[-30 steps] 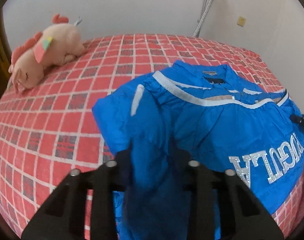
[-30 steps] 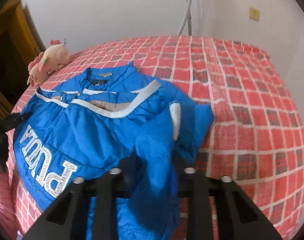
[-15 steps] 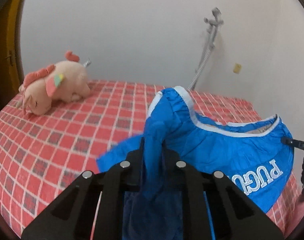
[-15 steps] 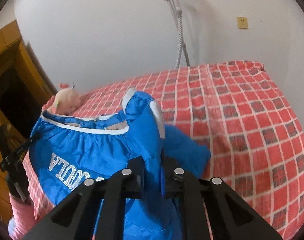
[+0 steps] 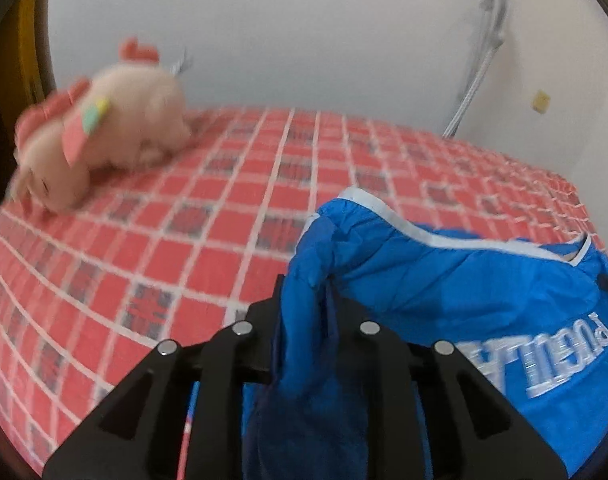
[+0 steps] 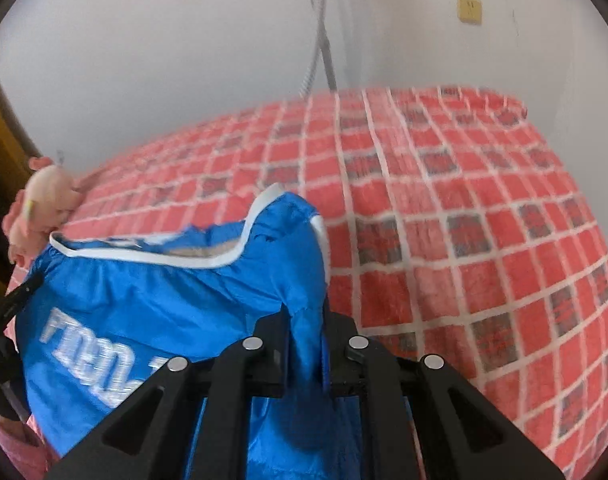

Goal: Fold large clothes

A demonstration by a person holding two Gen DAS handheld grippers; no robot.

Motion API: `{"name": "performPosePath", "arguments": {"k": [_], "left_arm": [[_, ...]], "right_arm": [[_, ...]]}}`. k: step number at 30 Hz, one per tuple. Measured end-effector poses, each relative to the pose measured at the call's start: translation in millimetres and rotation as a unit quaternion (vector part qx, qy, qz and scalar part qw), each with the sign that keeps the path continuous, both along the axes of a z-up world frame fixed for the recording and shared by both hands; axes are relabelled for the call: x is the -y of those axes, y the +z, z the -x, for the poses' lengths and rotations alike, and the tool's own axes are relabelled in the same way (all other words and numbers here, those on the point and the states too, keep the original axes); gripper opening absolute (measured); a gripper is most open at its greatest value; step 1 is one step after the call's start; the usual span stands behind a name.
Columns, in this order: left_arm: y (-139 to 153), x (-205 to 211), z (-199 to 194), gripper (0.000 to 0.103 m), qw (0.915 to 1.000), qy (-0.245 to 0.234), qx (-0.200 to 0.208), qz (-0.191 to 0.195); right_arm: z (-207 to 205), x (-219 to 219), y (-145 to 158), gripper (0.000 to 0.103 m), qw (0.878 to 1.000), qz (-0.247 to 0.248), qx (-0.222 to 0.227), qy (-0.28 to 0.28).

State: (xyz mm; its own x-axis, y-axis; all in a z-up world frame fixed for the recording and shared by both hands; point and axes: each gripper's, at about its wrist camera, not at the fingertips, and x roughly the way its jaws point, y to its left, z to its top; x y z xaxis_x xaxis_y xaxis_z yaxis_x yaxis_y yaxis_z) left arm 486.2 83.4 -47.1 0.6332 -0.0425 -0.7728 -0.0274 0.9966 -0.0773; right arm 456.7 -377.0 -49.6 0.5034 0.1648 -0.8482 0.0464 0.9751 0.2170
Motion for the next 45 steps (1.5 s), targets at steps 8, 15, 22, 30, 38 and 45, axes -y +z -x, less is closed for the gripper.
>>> {"name": "performPosePath", "arguments": {"k": [8,15,22,30,38,45], "left_arm": [[-30,-11,-7,0.028,0.999,0.009,-0.027,0.035],[-28,-4,0,0.032,0.9998,0.013,-0.014,0.004],[16,-25,42,0.046,0.997,0.066,0.036,0.019],[44,78,91,0.058,0.9952,0.016,0.096,-0.012],[-15,112,76,0.06,0.9972,-0.044,0.023,-0.056],[-30,116,73,0.06,0.996,-0.048,0.028,-0.069]], "right_arm": [[2,13,-38,0.02,0.998,-0.066,0.005,-0.014],[20,27,-39,0.023,0.993,-0.108,0.036,-0.029],[58,13,21,0.031,0.992,-0.007,0.113,-0.052],[84,-94,34,0.031,0.991,0.031,0.129,0.009],[75,-111,-7,0.03,0.994,0.057,0.091,0.029],[80,-119,-24,0.03,0.992,0.08,0.097,0.025]]}}
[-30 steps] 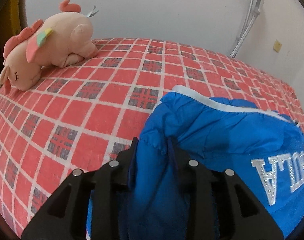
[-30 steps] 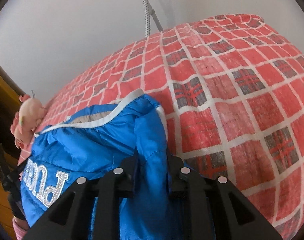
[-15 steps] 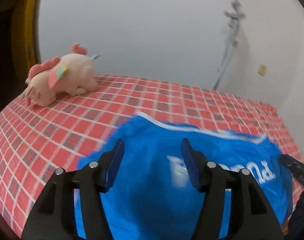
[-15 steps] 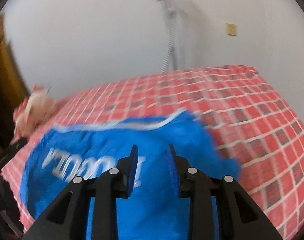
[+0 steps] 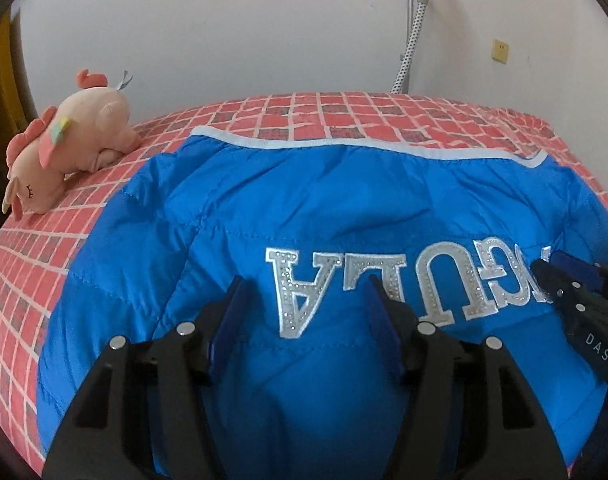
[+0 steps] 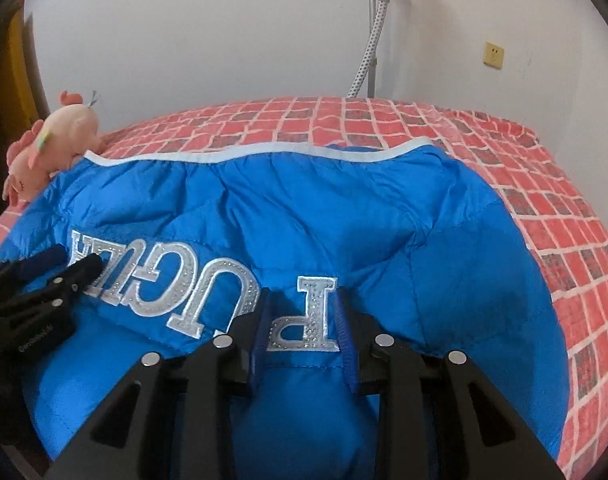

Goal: Fold large clothes

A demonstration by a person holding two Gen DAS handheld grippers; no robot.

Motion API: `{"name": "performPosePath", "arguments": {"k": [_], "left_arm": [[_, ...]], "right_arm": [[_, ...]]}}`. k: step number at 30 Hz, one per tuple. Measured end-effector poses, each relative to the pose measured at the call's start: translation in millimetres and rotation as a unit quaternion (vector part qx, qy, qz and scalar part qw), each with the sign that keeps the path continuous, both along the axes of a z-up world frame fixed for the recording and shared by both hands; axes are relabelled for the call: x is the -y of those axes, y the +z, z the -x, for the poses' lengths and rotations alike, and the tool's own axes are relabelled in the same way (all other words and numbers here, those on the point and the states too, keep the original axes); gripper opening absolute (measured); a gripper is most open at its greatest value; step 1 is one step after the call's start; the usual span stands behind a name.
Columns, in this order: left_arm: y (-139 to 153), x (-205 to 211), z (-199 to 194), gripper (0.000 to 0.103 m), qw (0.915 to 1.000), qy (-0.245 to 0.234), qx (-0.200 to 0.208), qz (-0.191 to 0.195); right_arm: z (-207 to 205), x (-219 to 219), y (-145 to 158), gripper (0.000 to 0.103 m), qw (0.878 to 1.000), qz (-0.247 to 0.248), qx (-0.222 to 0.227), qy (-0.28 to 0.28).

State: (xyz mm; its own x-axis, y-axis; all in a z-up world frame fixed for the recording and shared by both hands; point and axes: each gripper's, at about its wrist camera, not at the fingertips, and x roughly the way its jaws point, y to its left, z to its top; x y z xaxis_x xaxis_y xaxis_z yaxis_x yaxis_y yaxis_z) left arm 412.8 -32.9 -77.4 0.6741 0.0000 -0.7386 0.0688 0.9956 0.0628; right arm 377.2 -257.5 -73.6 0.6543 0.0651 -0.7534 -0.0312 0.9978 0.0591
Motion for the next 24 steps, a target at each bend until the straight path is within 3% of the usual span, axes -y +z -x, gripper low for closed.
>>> {"name": "performPosePath", "arguments": {"k": [4,8,12,14,24], "left_arm": [[15,-5,15,0.056,0.9997,0.019,0.006,0.015],[32,11,46,0.058,0.9989,0.006,0.032,0.033],[16,27,67,0.058,0.9993,0.001,0.036,0.004],[7,31,68,0.059,0.9992,-0.001,0.038,-0.011],[1,26,55,0.059,1.0,0.0,0.005,0.005]], "right_arm": [[13,7,12,0.03,0.999,-0.03,0.021,-0.002],[35,3,23,0.031,0.999,-0.038,0.037,-0.013],[59,-15,13,0.031,0.998,0.029,0.061,-0.017],[58,-18,9,0.031,0.997,0.039,0.058,-0.017],[48,-14,1,0.031,0.999,0.025,0.019,-0.008]]}}
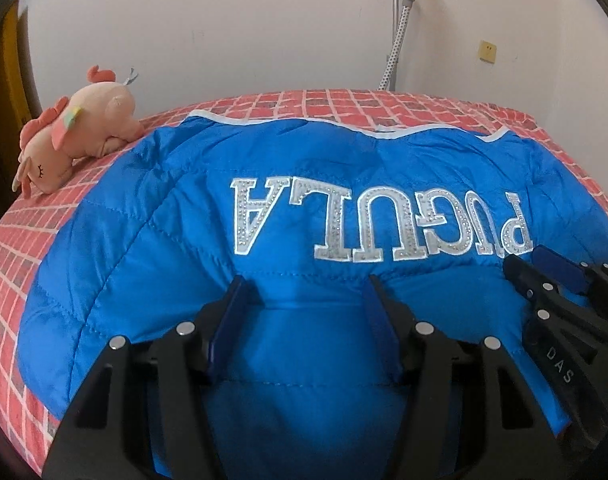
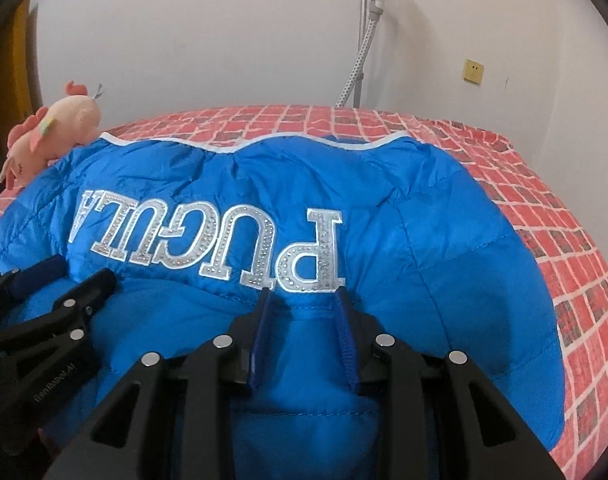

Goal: Fold large clothes

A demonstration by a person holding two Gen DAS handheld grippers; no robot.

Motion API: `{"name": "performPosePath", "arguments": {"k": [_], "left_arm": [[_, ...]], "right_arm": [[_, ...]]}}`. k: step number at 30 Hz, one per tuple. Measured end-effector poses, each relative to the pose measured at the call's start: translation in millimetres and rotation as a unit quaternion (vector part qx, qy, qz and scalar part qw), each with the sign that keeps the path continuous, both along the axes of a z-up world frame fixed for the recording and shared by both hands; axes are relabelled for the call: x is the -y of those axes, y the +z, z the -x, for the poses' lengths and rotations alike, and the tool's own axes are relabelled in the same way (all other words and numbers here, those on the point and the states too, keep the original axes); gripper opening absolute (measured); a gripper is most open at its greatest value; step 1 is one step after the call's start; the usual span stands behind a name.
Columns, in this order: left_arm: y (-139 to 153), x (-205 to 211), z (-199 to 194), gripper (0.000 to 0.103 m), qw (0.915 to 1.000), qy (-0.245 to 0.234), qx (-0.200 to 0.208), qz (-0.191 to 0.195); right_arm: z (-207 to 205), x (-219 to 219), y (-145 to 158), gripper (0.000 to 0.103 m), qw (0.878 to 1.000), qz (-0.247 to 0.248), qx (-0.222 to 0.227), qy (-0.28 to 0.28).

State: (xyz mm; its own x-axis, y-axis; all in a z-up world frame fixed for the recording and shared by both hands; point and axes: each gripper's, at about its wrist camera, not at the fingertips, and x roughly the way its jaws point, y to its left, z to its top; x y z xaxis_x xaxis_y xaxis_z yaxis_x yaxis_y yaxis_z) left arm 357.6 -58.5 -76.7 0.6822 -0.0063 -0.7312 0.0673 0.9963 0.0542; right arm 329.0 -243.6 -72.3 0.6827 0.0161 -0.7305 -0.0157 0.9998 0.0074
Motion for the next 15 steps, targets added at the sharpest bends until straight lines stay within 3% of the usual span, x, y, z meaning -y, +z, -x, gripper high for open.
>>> {"name": "performPosePath", "arguments": {"k": [2,3,6,7,9,10,12,15], "left_arm": [[8,-4,-2,0.059,0.9997,-0.012,-0.019,0.008],[14,-8,-3,0.06,0.9991,-0.021,-0.033,0.016],[40,-42,-6,0.076,0.9985,0.005,-0.04,0.036],[51,-59,-6,0.08,0.9983,0.028,-0.034,0.037],[65,-90,-7,0.083,0.997,0.069,-0.031,0.018],[68,-99,-9,0.089,0.9963,0.077,-0.034,0.014],[68,-130,-14,0.091,0.9944,0.077,-0.061,0.039],[56,-164,-23,0.091,0.9862,0.094,-0.108,0.083]], "right_arm": [[0,9,8,0.032,0.999,-0.026,-0.017,0.018],[-2,14,12,0.038,0.999,-0.038,-0.025,0.024],[-3,47,39,0.053,0.997,-0.076,-0.024,-0.003],[-3,59,48,0.054,0.997,-0.071,-0.021,-0.015],[-3,77,58,0.071,0.998,-0.047,-0.029,-0.035],[-5,86,61,0.076,0.998,-0.026,-0.04,-0.045],[-7,104,61,0.08,0.997,-0.003,-0.049,-0.065],[-15,131,47,0.081,0.993,-0.042,-0.088,-0.069]]}}
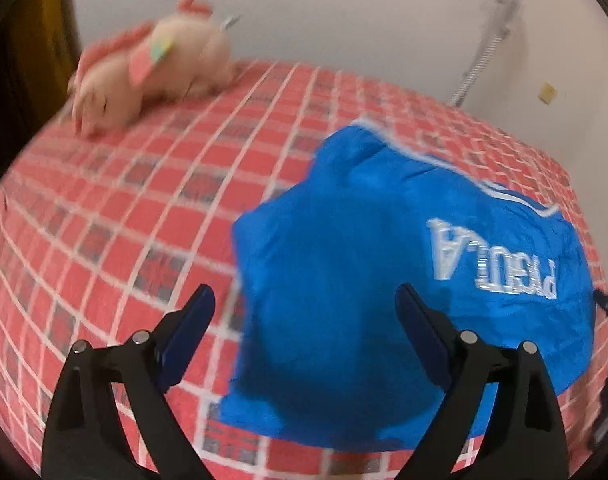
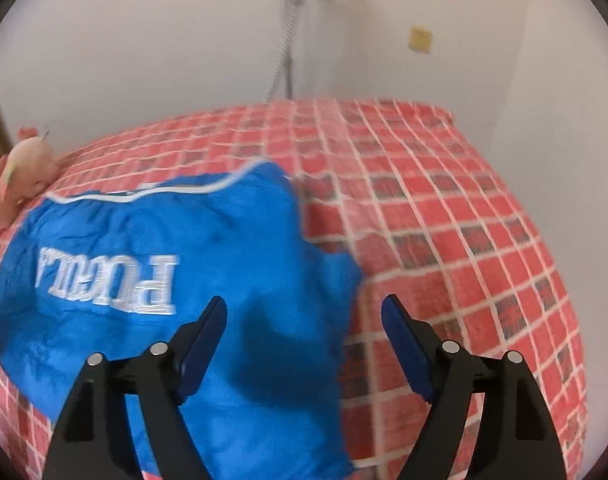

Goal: Fold large clothes

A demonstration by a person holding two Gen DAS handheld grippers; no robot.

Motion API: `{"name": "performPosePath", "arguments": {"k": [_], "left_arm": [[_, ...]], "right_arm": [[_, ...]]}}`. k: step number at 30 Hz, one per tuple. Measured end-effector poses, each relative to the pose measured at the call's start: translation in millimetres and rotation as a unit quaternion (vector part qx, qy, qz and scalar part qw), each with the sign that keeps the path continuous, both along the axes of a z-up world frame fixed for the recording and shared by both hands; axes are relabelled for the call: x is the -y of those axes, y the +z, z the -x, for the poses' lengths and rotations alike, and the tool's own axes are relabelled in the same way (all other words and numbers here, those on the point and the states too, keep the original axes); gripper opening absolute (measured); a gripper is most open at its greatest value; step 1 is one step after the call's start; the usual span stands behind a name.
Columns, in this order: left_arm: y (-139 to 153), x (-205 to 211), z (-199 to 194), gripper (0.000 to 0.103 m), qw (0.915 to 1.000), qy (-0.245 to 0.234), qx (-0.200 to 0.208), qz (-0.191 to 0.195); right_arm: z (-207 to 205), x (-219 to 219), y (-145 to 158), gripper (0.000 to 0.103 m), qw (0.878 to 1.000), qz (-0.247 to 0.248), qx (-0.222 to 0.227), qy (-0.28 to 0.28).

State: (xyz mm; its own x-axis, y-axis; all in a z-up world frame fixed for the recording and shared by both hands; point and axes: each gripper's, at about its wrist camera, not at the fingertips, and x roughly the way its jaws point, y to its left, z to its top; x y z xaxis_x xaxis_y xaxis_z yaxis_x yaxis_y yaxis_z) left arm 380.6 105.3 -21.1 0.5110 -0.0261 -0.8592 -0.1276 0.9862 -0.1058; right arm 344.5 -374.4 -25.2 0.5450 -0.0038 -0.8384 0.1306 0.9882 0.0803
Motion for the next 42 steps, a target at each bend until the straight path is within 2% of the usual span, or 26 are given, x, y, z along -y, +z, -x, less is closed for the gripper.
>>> {"name": "performPosePath", "arguments": {"k": [2,6,11,16,19,21,22,23,24,27,29,32,36,42], "left_arm": [[-9,-8,-6,0.091,0.9997,-0.009,-0.014,0.016],[-27,-7,-11,0.093,0.9983,-0.034,-0.032,0.035],[-46,-6,-20,0.1,0.9947,-0.058,-0.038,0.076],[-59,-8,-24,0.101,0.9901,-0.059,-0.032,0.123],[-59,-3,-22,0.099,0.9903,-0.062,-0.024,0.123],[-56,3,-21,0.089,0.9911,-0.065,-0.014,0.115],[-53,6,-19,0.078,0.9909,-0.069,-0.008,0.116],[-50,8,-17,0.068,0.9907,-0.073,-0.004,0.115],[-45,11,-15,0.064,0.991,-0.079,0.002,0.108],[-37,12,-11,0.044,0.992,-0.077,0.015,0.099],[-27,7,-7,0.03,0.9903,-0.072,0.027,0.115],[-7,3,3,0.022,0.9872,-0.076,0.049,0.132],[24,13,23,0.019,0.9846,-0.091,0.074,0.13],[60,16,83,0.019,0.9777,-0.123,0.096,0.14]], "right_arm": [[-4,10,-11,0.081,0.999,-0.037,-0.015,0.012],[-10,19,-26,0.088,0.997,-0.075,-0.029,0.019],[-16,27,-39,0.091,0.991,-0.127,-0.037,0.026],[-25,25,-56,0.094,0.984,-0.168,-0.048,0.046],[-26,21,-60,0.092,0.981,-0.184,-0.039,0.054],[-27,18,-59,0.072,0.979,-0.194,-0.031,0.062],[-26,18,-57,0.065,0.977,-0.203,-0.027,0.066],[-24,18,-55,0.05,0.973,-0.217,-0.023,0.071],[-23,20,-52,0.04,0.972,-0.225,-0.021,0.07],[-15,21,-37,0.027,0.97,-0.234,-0.004,0.07],[-9,19,-24,0.024,0.969,-0.235,0.009,0.074],[5,15,3,0.023,0.967,-0.238,0.035,0.088],[34,9,36,0.022,0.968,-0.221,0.052,0.104],[99,18,74,0.022,0.965,-0.219,0.073,0.126]]}}
